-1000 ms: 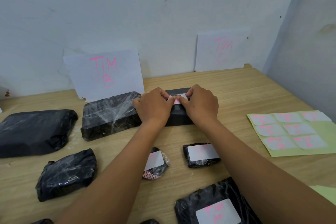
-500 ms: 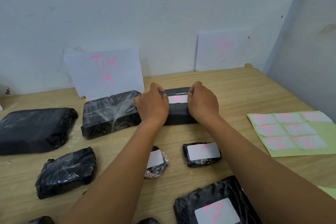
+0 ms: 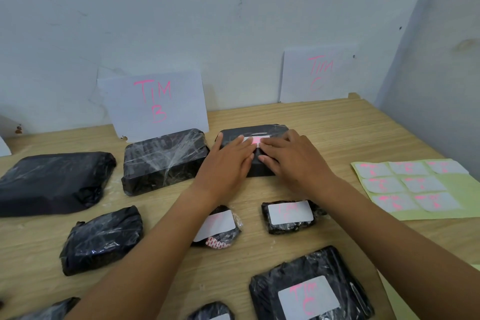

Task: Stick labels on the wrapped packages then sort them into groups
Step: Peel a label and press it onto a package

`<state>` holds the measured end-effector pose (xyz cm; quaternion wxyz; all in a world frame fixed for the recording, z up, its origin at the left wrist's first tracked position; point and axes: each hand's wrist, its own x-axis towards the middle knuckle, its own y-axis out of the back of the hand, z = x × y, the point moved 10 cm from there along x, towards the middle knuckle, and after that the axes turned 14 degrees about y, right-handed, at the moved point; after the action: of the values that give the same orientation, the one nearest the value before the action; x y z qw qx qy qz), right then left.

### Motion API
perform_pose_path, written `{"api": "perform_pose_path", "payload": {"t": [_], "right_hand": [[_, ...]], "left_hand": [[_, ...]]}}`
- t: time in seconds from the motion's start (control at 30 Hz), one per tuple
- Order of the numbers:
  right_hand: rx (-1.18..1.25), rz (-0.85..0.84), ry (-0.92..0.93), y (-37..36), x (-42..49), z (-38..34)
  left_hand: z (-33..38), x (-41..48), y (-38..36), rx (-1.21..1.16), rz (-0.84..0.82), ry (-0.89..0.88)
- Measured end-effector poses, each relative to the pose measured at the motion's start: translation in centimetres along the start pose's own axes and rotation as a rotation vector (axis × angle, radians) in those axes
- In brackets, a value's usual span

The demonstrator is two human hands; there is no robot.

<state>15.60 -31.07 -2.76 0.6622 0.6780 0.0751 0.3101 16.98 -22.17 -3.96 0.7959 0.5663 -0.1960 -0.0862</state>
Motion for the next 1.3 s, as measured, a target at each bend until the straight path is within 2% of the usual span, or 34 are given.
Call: {"api": "perform_pose_path", "payload": {"t": [0.17, 0.5, 0.63, 0.73, 0.9, 1.03, 1.3], "right_hand": [[-0.078, 0.009, -0.071, 0.2, -0.5, 0.2], [0.095, 0.062, -0.206, 0.7, -1.0, 1.2], [0.089, 0.072, -0.178, 1.0, -0.3, 1.1], [0.048, -0.001, -0.111, 0.5, 0.4, 0.3], [0.018, -0.108, -0.056, -0.7, 0.5, -0.2], [0.028, -0.166, -0.098, -1.2, 0.3, 0.1], [0.028, -0.151, -0.211, -1.3, -0.2, 0.0]], "left_hand": [[0.1, -0.3, -0.3, 0.099, -0.024, -0.035], [-0.8, -0.7, 1.0, -0.061, 0.115, 0.105], [0.1, -0.4, 1.6, 0.022, 0.135, 0.053], [0.8, 0.0, 1.2, 0.128, 0.093, 0.035], [0.6, 0.3, -0.8, 0.128, -0.083, 0.037], [0.4, 0.4, -1.0, 0.15, -0.097, 0.054], [-0.7, 0.4, -1.0, 0.191, -0.086, 0.2]]}}
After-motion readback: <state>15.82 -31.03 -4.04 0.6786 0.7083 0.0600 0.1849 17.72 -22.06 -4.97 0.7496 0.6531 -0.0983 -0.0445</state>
